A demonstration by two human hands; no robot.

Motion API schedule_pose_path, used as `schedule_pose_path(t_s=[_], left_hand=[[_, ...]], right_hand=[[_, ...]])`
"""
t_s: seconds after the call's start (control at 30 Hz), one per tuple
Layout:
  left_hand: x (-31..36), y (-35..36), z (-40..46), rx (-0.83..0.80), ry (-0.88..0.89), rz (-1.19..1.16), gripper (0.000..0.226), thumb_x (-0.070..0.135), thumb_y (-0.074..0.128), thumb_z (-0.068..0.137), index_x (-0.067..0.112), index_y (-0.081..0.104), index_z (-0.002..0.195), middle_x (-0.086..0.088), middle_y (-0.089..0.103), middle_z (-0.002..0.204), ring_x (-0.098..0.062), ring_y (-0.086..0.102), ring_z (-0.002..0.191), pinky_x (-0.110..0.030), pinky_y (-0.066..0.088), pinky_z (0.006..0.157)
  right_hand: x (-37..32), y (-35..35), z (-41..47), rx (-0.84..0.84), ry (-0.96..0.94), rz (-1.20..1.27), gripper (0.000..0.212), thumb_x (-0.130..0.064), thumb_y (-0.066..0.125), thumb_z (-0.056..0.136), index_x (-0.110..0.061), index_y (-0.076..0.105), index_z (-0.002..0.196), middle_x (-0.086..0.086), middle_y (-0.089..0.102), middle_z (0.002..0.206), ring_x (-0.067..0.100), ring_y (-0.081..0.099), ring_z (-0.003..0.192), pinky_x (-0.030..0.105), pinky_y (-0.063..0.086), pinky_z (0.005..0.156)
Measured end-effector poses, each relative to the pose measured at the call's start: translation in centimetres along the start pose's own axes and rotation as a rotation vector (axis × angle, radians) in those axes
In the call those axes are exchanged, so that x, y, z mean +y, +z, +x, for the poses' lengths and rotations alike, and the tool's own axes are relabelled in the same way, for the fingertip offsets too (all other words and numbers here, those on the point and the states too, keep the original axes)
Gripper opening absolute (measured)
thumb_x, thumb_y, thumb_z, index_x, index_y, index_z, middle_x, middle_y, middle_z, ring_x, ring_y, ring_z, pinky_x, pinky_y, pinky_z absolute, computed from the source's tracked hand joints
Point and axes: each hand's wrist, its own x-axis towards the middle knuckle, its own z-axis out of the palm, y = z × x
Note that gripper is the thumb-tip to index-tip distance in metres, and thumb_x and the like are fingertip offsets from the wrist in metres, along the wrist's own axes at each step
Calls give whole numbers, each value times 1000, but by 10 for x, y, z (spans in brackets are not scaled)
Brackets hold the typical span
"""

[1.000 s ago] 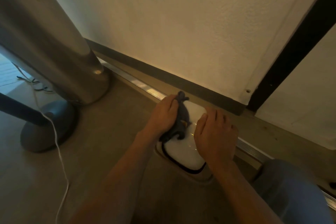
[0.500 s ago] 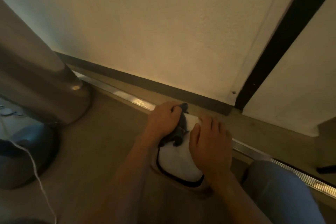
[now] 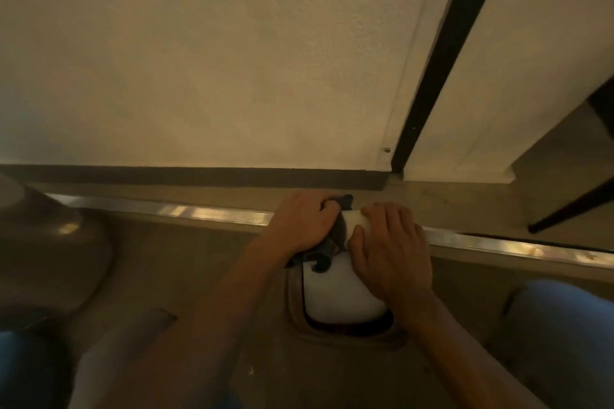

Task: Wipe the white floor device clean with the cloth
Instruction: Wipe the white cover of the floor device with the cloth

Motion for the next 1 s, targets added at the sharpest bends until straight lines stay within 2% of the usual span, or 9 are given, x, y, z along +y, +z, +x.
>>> schedule_pose_path(t_s=[0.1, 0.2, 0.33, 0.43, 0.6, 0.77, 0.87, 0.93, 1.0], left_hand=[[2, 0, -2, 34, -18, 8, 29, 30, 42, 101, 21, 70, 100, -5, 68, 90, -18, 59, 77, -32, 48, 73], [-1, 2, -8, 66, 5, -27, 29, 30, 42, 102, 17, 67, 99, -6, 65, 88, -18, 59, 77, -36, 52, 79], [-8, 6, -7, 123, 46, -118, 28, 25, 45, 103, 14, 69, 112, -7, 69, 105, -10, 54, 87, -24, 42, 86], [-15, 6, -12, 131, 116, -194, 31, 22, 47, 102, 11, 66, 125, -11, 67, 120, -12, 53, 100, -14, 30, 88], [-29, 2, -19, 201, 414, -279, 53, 40, 39, 91, 9, 65, 124, -9, 68, 120, 0, 52, 104, 2, 29, 94], [-33, -1, -16, 87, 501, -255, 48, 43, 38, 98, 14, 62, 130, -4, 64, 128, 2, 50, 112, -2, 30, 99], [-22, -9, -1, -164, 324, -125, 39, 44, 37, 105, 24, 63, 126, 0, 65, 121, -7, 57, 105, -9, 37, 86], [-7, -12, 14, -304, 207, -37, 36, 43, 34, 106, 25, 65, 112, -1, 66, 108, -12, 61, 92, -16, 41, 73], [14, -8, 26, -356, 225, 113, 42, 42, 30, 107, 20, 65, 102, -5, 65, 100, -17, 61, 86, -25, 44, 69]], right_hand=[[-2, -2, -5, 88, 56, -90, 36, -44, 43, 90, -16, 57, 107, 7, 57, 107, 27, 52, 99, 41, 43, 80], [-2, 1, -11, 162, 102, -124, 27, -37, 44, 93, -17, 58, 104, 7, 58, 107, 27, 51, 98, 39, 37, 79], [-18, 11, -28, 278, 266, -110, 29, -29, 43, 99, -15, 63, 117, 6, 62, 121, 29, 55, 111, 44, 42, 85], [-33, 17, -36, 255, 369, -12, 36, -28, 38, 103, -14, 59, 128, 7, 59, 132, 29, 52, 123, 47, 45, 96], [-32, 11, -34, 334, 339, 131, 27, -20, 47, 104, -9, 61, 123, 9, 62, 126, 20, 56, 116, 36, 50, 99], [-27, 16, -40, 378, 303, 196, 30, -26, 43, 104, -9, 63, 119, 8, 61, 124, 20, 60, 113, 32, 52, 95], [-23, 16, -42, 365, 301, 180, 35, -30, 41, 103, -10, 63, 121, 7, 63, 126, 17, 60, 115, 26, 49, 96], [-20, 19, -44, 359, 285, 199, 34, -30, 41, 103, -11, 62, 124, 6, 62, 128, 16, 58, 118, 28, 48, 99], [-18, 20, -44, 378, 264, 188, 35, -28, 42, 103, -10, 62, 124, 8, 62, 128, 18, 57, 120, 30, 48, 101]])
